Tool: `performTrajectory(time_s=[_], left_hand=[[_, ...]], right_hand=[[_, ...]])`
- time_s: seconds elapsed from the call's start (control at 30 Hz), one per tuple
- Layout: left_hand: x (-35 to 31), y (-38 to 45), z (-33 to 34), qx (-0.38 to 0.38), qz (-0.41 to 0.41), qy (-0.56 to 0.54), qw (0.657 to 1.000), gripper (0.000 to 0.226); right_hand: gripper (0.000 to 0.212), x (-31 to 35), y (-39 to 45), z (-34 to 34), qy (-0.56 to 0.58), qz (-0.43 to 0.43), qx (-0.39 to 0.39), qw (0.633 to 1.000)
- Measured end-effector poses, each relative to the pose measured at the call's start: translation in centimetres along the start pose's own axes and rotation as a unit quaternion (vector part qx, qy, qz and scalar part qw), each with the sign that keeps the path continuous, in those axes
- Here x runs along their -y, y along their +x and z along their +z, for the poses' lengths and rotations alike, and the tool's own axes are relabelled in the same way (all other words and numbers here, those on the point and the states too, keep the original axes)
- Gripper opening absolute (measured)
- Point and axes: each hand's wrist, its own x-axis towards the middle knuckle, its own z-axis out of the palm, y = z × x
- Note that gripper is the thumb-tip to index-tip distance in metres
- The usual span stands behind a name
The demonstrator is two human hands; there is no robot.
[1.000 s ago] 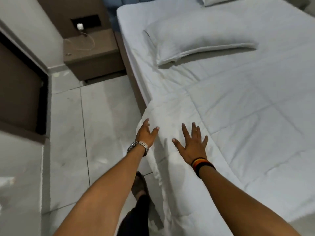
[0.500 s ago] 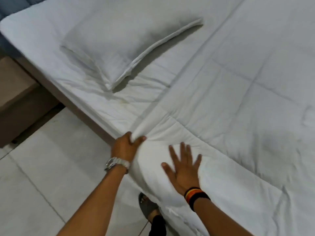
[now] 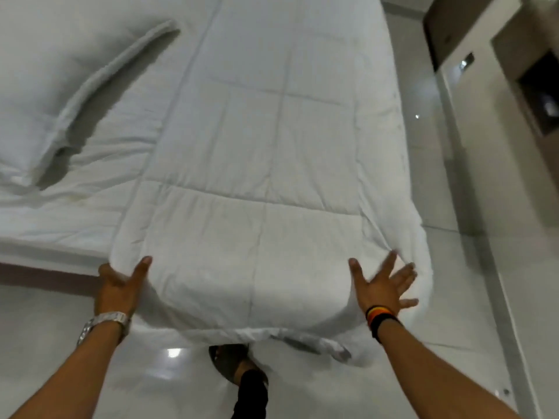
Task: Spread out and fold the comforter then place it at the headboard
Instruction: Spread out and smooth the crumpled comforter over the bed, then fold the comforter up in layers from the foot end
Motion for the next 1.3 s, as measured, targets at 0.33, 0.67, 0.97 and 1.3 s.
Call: performTrajectory(time_s=[0.33,0.67,0.97,1.3], left_hand=[[-0.1,0.3,-0.2,-0.021,0.066,0.005,0.998,0.070],[2.4,-0.1,-1.9,-0.015,0.052,0.046,0.997,0.073],[15.6,-3.9,9.5,0.048,-0.286,-0.266,0.919,0.113],[17.2,0.1,19.2,0.131,-0.282,-0.553,0.773,0.101]], right_hand=[[0.112,-7.1,3.5,-3.3,0.222,0.057,0.040,0.973],[0.059,-12.7,-2.3,0.1,0.330,0.050,-0.055,0.941],[0.133,-16.1,-11.3,17.5,0.532,0.382,0.165,0.738],[0.103,-9.9,-4.7,26.2,0.782,0.275,0.185,0.528]])
